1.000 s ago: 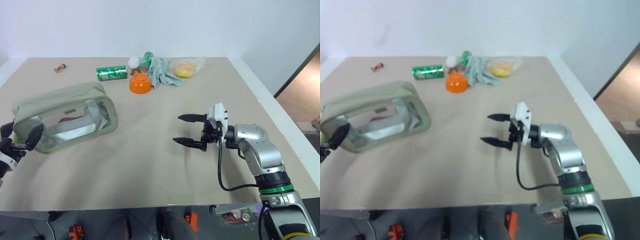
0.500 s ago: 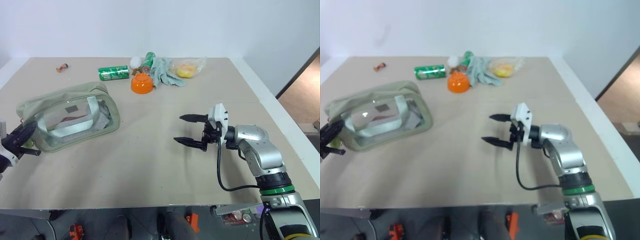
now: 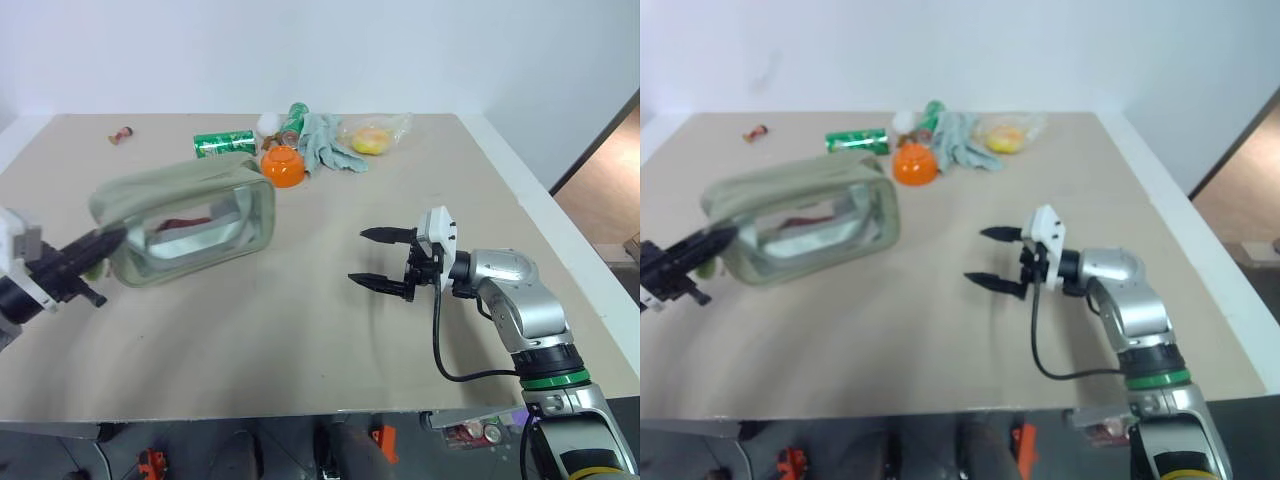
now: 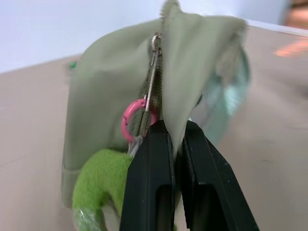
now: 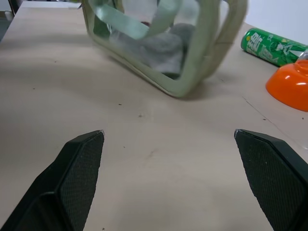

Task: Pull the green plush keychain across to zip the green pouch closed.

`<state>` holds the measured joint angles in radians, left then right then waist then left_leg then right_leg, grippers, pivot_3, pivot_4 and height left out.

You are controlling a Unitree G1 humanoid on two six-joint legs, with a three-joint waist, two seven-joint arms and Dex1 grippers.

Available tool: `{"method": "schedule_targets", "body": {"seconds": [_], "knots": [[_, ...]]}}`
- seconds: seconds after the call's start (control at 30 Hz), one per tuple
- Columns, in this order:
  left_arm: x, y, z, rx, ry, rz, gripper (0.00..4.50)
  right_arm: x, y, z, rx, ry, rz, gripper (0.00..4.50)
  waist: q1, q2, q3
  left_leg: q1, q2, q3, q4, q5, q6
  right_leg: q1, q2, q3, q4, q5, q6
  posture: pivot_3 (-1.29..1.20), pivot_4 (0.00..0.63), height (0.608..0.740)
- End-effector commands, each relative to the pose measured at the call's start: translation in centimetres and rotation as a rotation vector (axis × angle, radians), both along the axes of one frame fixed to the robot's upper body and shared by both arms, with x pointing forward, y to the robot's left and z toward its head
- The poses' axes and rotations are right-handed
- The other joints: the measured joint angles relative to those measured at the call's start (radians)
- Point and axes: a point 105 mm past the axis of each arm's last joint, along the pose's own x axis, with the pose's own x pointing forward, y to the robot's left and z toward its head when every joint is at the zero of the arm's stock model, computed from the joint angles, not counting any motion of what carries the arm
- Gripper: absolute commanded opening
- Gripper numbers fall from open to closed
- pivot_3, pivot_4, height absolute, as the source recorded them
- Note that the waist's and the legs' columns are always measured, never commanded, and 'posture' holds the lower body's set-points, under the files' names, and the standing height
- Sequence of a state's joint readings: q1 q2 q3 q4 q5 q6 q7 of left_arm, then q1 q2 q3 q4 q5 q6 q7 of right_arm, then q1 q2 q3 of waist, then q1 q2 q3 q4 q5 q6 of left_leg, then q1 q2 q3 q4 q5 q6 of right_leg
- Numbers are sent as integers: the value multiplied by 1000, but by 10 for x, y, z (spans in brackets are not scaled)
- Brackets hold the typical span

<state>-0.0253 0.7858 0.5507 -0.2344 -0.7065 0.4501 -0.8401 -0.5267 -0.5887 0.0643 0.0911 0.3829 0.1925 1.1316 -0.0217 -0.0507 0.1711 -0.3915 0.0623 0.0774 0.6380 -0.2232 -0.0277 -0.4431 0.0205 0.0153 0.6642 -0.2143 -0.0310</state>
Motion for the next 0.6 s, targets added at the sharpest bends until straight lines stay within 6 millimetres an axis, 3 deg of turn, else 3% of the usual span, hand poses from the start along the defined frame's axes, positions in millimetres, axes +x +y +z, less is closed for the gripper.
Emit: {"method": "schedule_targets", "body": {"seconds": [0.03, 0.4, 0.6], "knots": [[1, -25, 10, 22, -38, -108, 44, 3, -8, 14, -5, -66, -23, 4500, 1, 0, 0, 0, 0, 0, 0, 0, 0, 0, 0, 0, 0, 0, 0, 0, 150, 740], [-1, -92, 27, -43, -52, -370, 44, 5, -15, 11, -21, -71, -56, 4500, 0, 0, 0, 0, -1, 0, 0, 0, 0, 0, 1, 1, 0, 0, 0, 0, 150, 740], [-1, -87, 12, 52, -12, -375, 44, 9, -24, 12, -10, -61, -106, 4500, -2, 0, 0, 1, -1, 0, 0, 0, 0, 0, 3, 1, 0, 0, 0, 0, 150, 740]]}}
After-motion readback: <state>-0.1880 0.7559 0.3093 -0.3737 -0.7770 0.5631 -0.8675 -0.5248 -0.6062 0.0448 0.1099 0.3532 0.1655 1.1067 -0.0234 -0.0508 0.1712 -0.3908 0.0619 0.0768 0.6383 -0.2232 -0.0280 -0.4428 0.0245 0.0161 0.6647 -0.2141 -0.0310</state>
